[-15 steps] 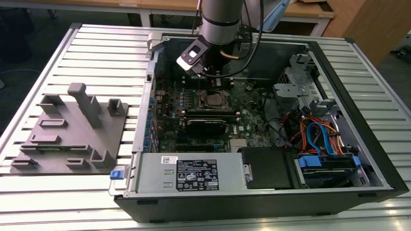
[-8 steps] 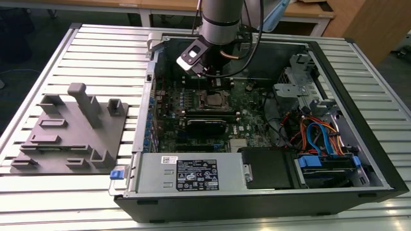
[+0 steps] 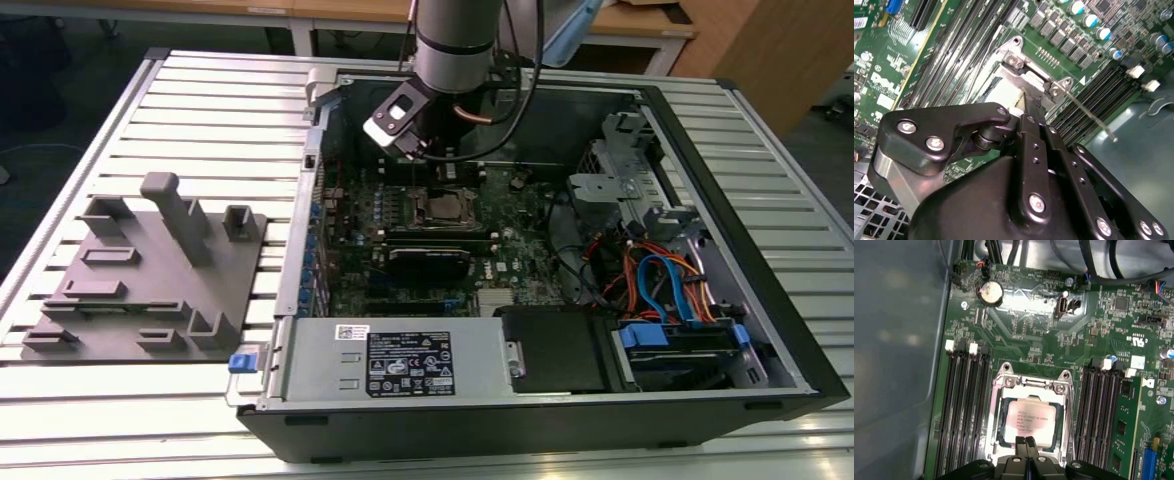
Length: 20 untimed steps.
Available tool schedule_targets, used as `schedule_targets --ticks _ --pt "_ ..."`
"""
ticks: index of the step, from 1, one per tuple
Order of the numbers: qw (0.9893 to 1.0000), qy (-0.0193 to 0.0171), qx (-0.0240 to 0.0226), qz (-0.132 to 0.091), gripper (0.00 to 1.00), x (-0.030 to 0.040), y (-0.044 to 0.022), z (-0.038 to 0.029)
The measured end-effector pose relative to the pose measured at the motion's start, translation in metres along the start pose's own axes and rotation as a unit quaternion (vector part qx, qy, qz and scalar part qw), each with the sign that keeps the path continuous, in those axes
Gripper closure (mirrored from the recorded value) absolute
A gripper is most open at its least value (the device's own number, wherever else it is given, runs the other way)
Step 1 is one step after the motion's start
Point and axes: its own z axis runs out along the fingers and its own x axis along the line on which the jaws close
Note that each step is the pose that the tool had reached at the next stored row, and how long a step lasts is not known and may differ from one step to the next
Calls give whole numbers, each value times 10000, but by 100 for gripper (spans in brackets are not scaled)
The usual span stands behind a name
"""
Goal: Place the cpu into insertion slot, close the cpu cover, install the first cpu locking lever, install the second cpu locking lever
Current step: 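Close the cpu cover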
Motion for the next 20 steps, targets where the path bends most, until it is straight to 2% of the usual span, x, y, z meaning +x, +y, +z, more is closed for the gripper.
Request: schedule_targets --ticks 5,8,13,20 --pt "10000 0 1 -12 90 7 -63 14" --pt "10000 1 0 -23 90 9 -78 44" --pt "10000 1 0 -33 90 10 -85 122" --pt "10000 -1 3 -32 90 9 -86 187"
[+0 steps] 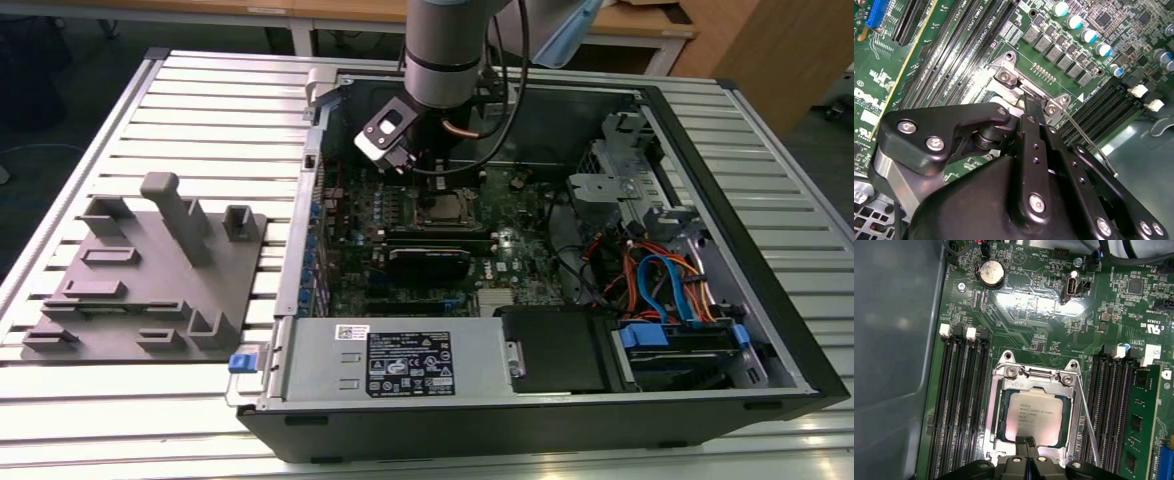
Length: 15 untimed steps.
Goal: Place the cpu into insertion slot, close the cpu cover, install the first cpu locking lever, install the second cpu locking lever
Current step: 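Close the cpu cover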
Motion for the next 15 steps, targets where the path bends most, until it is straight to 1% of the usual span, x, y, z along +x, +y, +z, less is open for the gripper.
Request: schedule_targets --ticks 5,7,9,13,15 --pt "10000 2 -2 0 90 1 0 12" --pt "10000 11 -11 0 90 4 4 -5" --pt "10000 2 -2 0 90 1 1 -37" --pt "10000 2 -2 0 90 1 1 -68" --pt "10000 3 -3 0 90 1 2 -72"
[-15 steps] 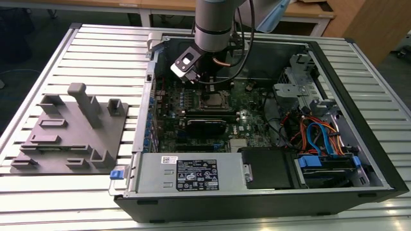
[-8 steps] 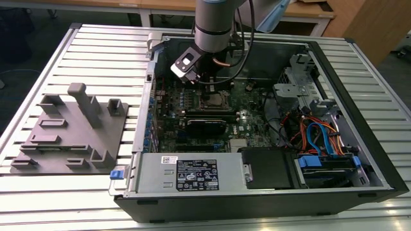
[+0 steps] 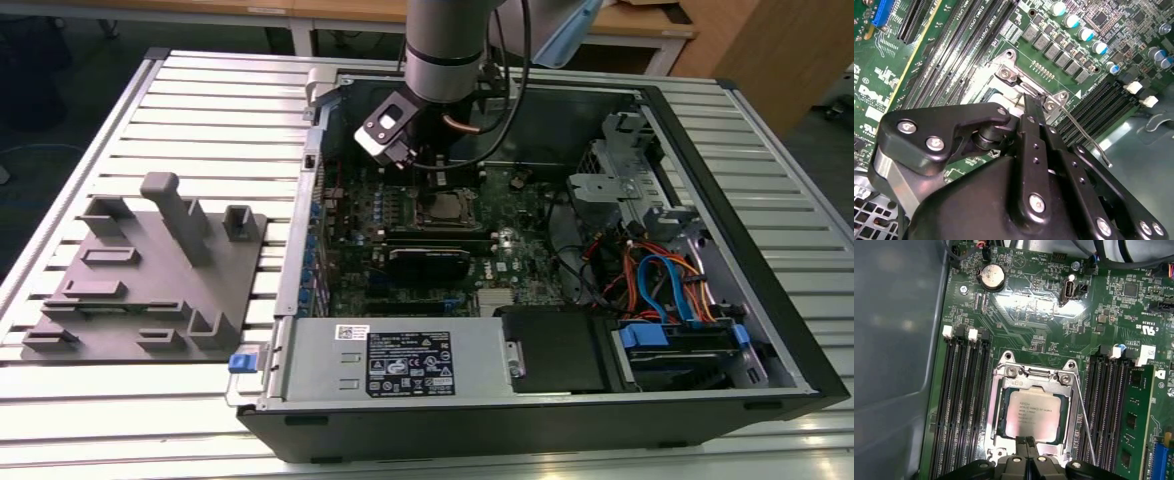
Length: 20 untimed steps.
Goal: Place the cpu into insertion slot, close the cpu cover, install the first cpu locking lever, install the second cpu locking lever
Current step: 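Close the cpu cover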
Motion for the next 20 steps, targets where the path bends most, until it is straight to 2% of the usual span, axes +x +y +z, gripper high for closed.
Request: schedule_targets --ticks 3,13,20 --pt "10000 -1 1 0 90 -3 25 -1" --pt "10000 -1 3 0 90 -25 209 0" --pt "10000 -1 2 0 90 -26 218 1"
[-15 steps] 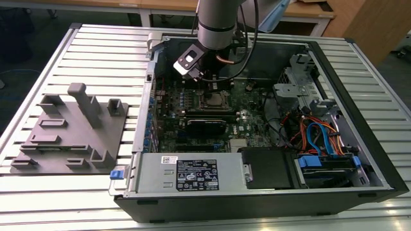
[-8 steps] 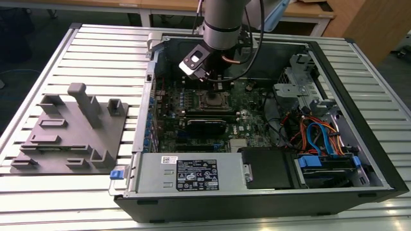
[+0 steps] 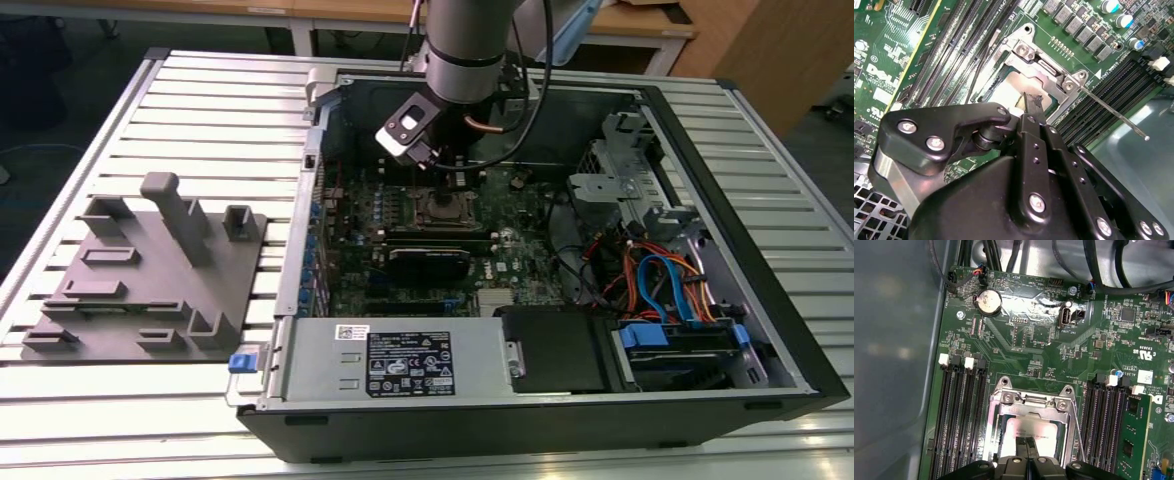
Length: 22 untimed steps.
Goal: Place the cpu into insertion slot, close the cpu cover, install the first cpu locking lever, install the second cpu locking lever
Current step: 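Close the cpu cover, then install the first cpu locking lever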
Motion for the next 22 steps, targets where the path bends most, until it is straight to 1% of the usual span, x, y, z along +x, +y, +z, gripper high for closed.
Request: schedule_targets --ticks 3,14,18,22 --pt "10000 0 0 0 90 -1 9 0" --pt "10000 0 0 -22 90 -1 10 0" --pt "9999 1 0 -137 90 -1 10 0" --pt "9994 1 -1 -337 90 -1 10 0"
